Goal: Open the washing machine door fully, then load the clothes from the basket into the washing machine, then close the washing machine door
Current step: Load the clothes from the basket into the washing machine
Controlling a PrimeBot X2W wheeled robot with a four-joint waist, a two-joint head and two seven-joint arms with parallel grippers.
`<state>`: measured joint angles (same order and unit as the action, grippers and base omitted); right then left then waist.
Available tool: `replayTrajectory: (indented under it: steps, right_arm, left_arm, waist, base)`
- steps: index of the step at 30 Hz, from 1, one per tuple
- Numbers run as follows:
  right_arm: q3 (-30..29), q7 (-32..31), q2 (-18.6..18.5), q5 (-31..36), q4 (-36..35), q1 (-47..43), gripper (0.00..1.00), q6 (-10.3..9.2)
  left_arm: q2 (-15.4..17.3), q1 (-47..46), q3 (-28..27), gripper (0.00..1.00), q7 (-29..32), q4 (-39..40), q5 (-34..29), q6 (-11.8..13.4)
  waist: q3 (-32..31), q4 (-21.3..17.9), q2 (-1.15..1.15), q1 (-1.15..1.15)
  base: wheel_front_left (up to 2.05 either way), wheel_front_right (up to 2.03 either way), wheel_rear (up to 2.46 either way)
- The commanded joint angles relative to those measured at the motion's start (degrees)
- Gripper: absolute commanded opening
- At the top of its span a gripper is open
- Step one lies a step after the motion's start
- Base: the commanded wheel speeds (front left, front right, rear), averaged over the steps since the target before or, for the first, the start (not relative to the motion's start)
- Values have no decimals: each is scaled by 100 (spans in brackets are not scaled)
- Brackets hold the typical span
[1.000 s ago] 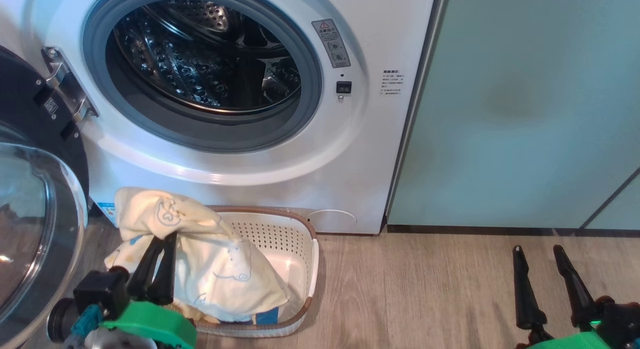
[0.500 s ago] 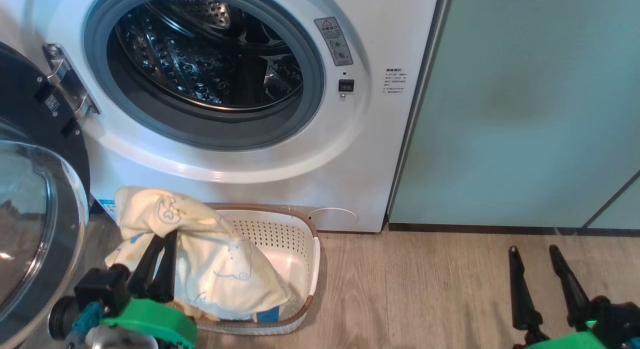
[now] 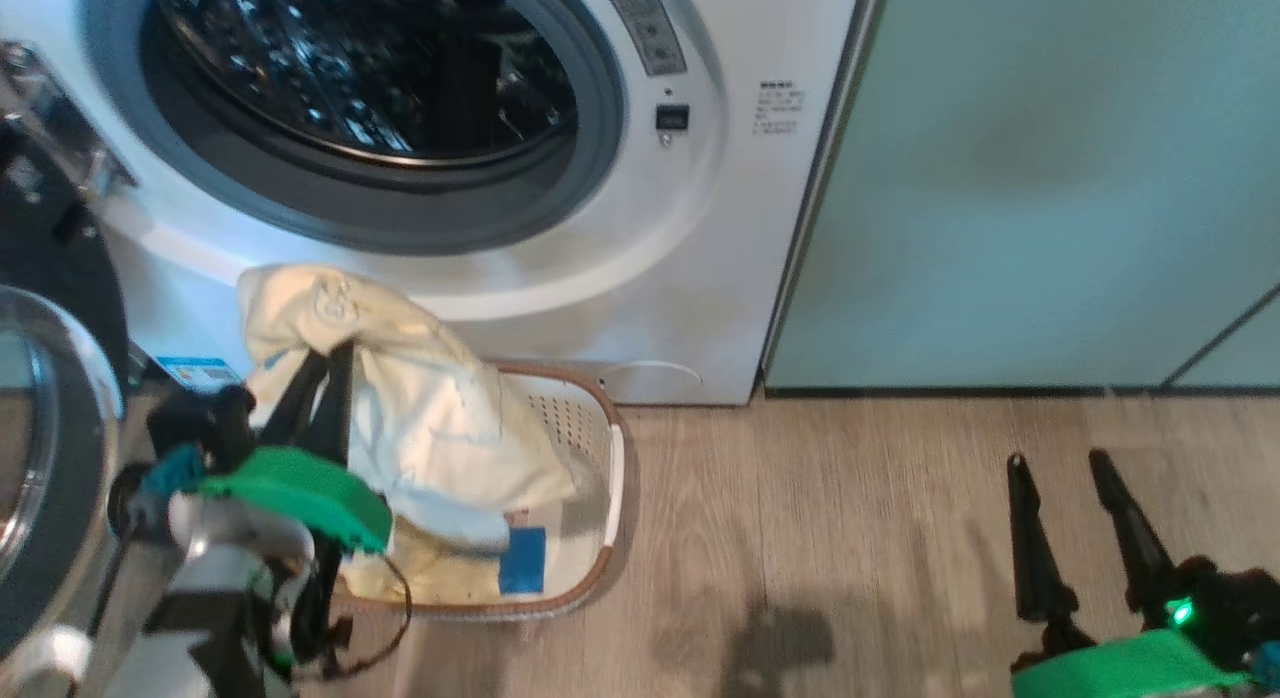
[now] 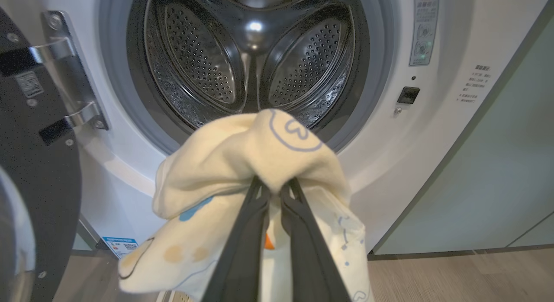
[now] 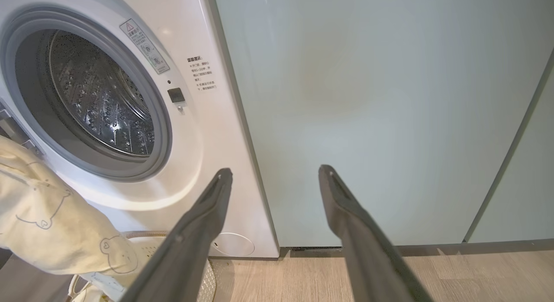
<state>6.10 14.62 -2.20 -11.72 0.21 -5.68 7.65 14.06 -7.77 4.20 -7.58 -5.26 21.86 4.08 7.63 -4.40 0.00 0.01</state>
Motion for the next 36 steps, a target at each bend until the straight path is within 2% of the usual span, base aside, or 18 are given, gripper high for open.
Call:
replayTrajectory:
  steps: [1, 8, 12, 20, 22, 29, 36]
  right_arm:
    - [137, 38, -67, -46, -221, 298, 100, -16]
    - [159, 38, -67, -165, -318, 574, 100, -16]
    - [176, 38, -67, -258, -375, 762, 100, -16]
    - [168, 38, -67, -558, -463, 1156, 100, -16]
    - [175, 38, -67, -589, -473, 1192, 100, -16]
    - [289, 38, -67, -828, -495, 1398, 100, -16]
    - [363, 38, -67, -981, -508, 1474, 100, -16]
  left_arm:
    - [189, -433, -209, 0, 14, 80, 23, -50]
    - [247, -1721, -170, 0, 156, -844, 248, -334]
    - [412, -2490, -208, 0, 352, -1404, 371, -502]
    - [1027, -4070, -298, 0, 1189, -2381, 574, -758]
    - [1106, -4232, -307, 0, 1285, -2446, 592, -779]
    - [1769, -5056, -270, 0, 1943, -2833, 531, -890]
    - [2211, -5616, -448, 0, 2427, -3108, 692, -888]
  waist:
    - [230, -111, 0, -1]
    - [924, -316, 0, -1]
    - [1312, -474, 0, -1]
    - [2123, -813, 0, -1]
    - [2202, -848, 0, -1]
    - [2571, -1151, 0, -1]
    - [2819, -1413, 0, -1]
  base:
    - [0, 0, 0]
    - [0, 0, 0]
    - [0, 0, 0]
    - [0, 0, 0]
    - [0, 0, 0]
    - [0, 0, 0]
    - [0, 0, 0]
